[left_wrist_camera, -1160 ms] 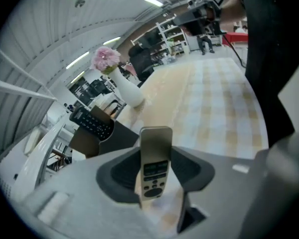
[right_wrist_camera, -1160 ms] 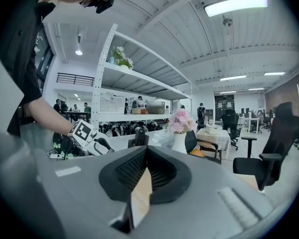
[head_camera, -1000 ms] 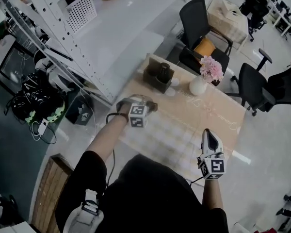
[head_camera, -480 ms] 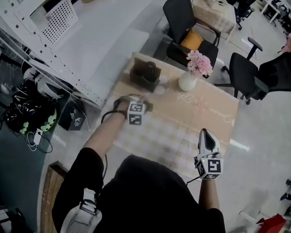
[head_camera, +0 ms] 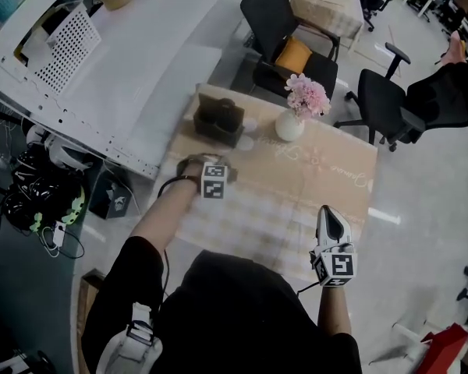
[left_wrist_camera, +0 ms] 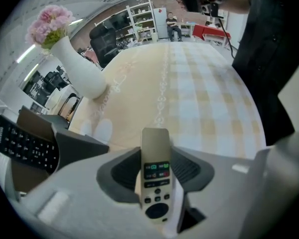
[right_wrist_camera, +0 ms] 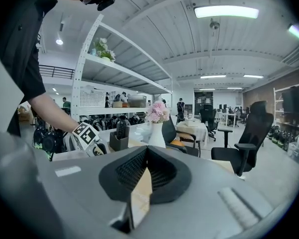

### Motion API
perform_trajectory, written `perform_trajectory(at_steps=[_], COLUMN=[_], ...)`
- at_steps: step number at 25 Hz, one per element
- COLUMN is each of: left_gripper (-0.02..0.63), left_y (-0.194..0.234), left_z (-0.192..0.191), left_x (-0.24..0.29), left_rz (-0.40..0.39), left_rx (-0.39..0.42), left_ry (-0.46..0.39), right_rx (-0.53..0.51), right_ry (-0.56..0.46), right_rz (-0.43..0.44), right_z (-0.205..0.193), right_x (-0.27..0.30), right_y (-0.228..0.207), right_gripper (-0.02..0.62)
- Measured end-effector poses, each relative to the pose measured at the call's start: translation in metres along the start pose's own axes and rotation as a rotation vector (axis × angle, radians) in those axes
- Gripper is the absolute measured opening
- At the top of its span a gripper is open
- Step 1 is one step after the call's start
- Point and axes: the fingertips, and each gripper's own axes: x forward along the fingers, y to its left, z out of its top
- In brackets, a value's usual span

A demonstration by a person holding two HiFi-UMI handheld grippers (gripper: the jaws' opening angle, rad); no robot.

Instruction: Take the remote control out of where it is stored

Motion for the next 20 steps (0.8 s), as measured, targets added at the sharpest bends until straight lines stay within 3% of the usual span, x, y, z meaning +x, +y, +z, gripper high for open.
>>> perform_trajectory(at_steps=[8,11,20], left_gripper=[0.190,0.239,0.270], left_y=[0.001,0.000,0.013], left_z=[0.000,0.000,0.004], left_x=[0.004,0.007,-0.014], left_rz=[-0.043,-0.053,0.047], left_rx=[-0.029,-0.051,-0.104], left_ry=[-0.019,-0.017,-0.072], right_rx=[0.006,-0.009,-0.029], right_ry=[0.012,0.009,0.001], right_rz=[-0.018,-0.009,0.024], right_z=[-0.002,0.000,0.008], right_x=[-0.001,0.000,0.001], right_y=[-0.004,-0.003,0.002], right_gripper=[0.005,0.005,0.005])
